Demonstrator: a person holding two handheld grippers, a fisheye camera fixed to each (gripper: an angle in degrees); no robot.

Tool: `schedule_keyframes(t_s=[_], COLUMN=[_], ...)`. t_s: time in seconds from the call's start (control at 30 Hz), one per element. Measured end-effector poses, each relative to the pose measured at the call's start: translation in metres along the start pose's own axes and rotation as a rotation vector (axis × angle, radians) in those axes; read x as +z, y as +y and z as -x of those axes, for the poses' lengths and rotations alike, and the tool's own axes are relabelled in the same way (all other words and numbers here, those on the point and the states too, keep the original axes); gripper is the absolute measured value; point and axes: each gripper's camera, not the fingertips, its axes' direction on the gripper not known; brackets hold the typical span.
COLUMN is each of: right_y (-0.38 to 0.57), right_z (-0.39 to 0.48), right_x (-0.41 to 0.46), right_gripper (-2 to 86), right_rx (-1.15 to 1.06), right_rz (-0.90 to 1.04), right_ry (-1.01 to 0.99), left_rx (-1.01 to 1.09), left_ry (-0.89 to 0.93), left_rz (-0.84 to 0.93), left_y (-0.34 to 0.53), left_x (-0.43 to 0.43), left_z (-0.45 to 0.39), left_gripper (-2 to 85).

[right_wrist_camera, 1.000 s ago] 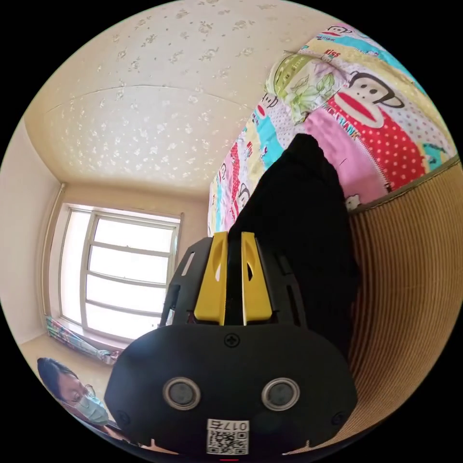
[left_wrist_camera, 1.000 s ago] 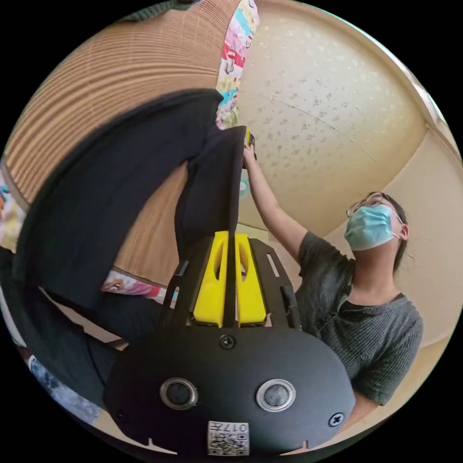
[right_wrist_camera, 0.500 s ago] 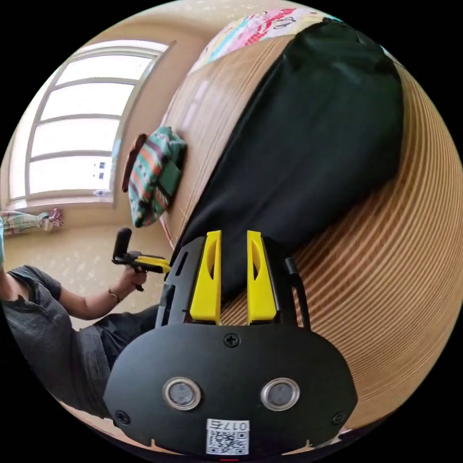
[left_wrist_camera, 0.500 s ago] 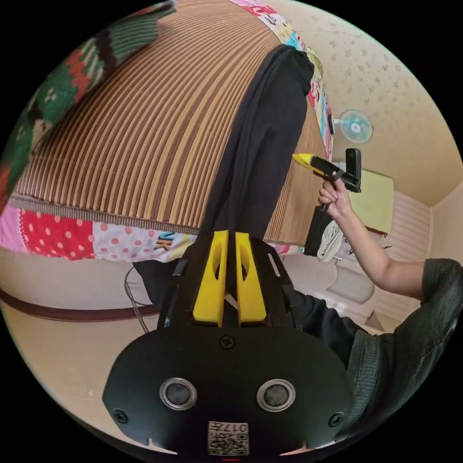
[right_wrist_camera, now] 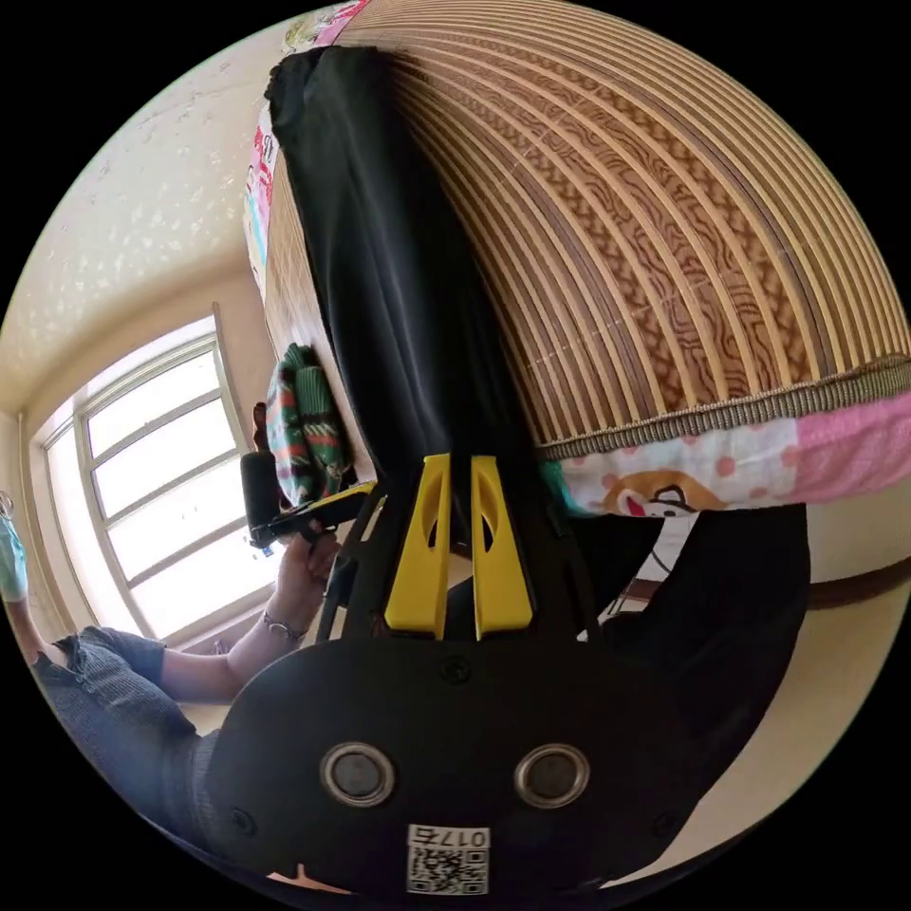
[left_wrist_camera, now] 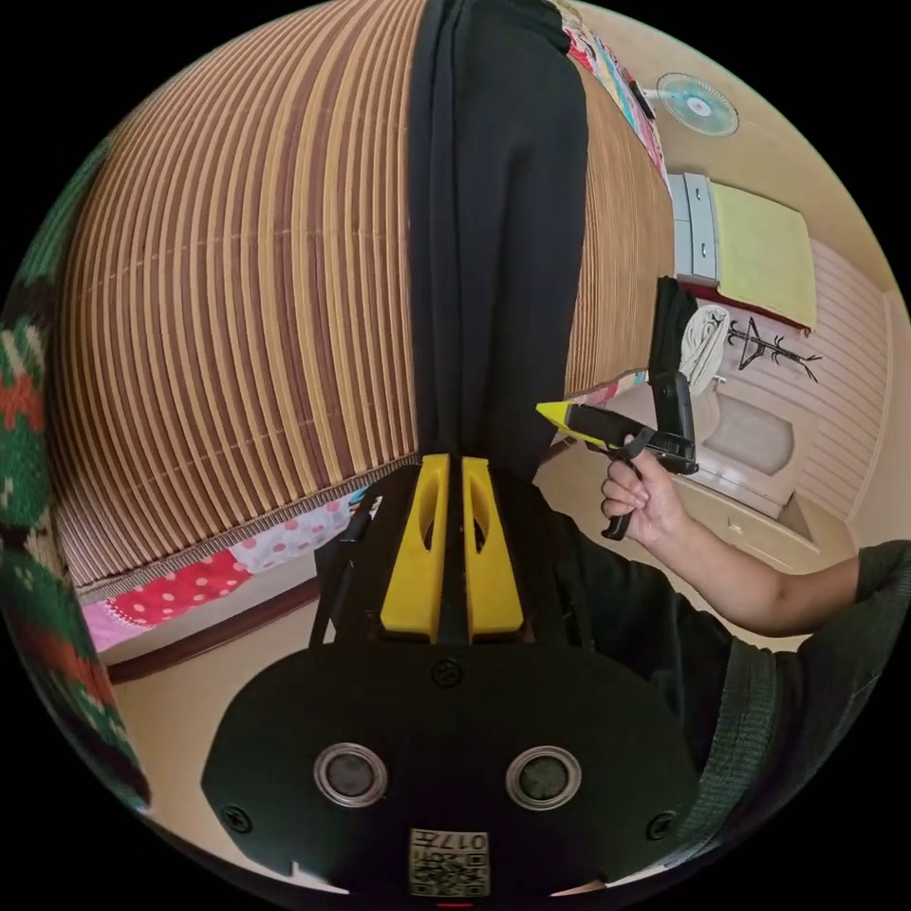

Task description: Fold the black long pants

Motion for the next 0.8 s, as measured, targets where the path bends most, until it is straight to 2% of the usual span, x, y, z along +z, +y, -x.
schedule_keyframes(t_s=[0.03, 0.1, 0.17, 0.2, 0.23, 0.27, 0.3, 0.37, 0.4, 0.43, 0.53, 0.63, 0.8], right_y=[0.0, 0.005, 0.014, 0.018, 0.02, 0.021, 0.021, 0.014, 0.011, 0.008, -0.01, -0.065, -0.187], right_z=[0.006, 0.02, 0.031, 0.028, 0.016, 0.008, -0.013, -0.043, -0.057, -0.059, -0.017, 0.041, 0.139], right_x=[-0.004, -0.019, -0.039, -0.05, -0.055, -0.055, -0.049, -0.025, -0.017, -0.02, -0.036, -0.023, 0.018], right_gripper=[3.5, 3.2, 3.0, 2.8, 2.7, 2.7, 2.5, 2.4, 2.3, 2.6, 4.1, 6.6, 8.7], right_rx=[-0.036, -0.119, -0.211, -0.23, -0.21, -0.186, -0.102, 0.03, 0.124, 0.156, 0.007, -0.181, -0.453], right_rz=[0.008, -0.019, -0.083, -0.112, -0.138, -0.15, -0.147, -0.04, -0.011, -0.06, -0.232, -0.244, -0.297], right_ry=[-0.007, -0.051, -0.136, -0.216, -0.279, -0.288, -0.214, 0.025, 0.153, 0.203, 0.273, 0.365, 0.392], left_rx=[0.034, 0.161, 0.107, 0.057, 0.034, 0.005, -0.019, -0.082, -0.086, -0.079, -0.025, 0.0, 0.025], left_ry=[0.066, 0.472, 0.709, 0.736, 0.704, 0.578, 0.452, 0.317, 0.28, 0.269, 0.183, 0.094, 0.023], left_rz=[-0.011, -0.164, -0.2, -0.206, -0.208, -0.211, -0.179, -0.118, -0.11, -0.106, -0.088, -0.083, -0.095], left_y=[0.001, 0.021, 0.035, 0.043, 0.046, 0.053, 0.053, 0.049, 0.046, 0.044, 0.039, 0.038, 0.042], left_x=[-0.003, -0.019, -0.018, -0.015, -0.015, -0.017, -0.014, -0.004, 0.0, 0.001, 0.004, 0.01, 0.021], left_z=[-0.002, 0.0, 0.014, 0.023, 0.026, 0.031, 0.034, 0.038, 0.037, 0.035, 0.017, -0.002, -0.025], left_gripper=[0.9, 0.3, 0.1, -0.1, -0.2, -0.4, -0.6, -0.7, -0.7, -0.7, -0.8, -0.8, -0.7])
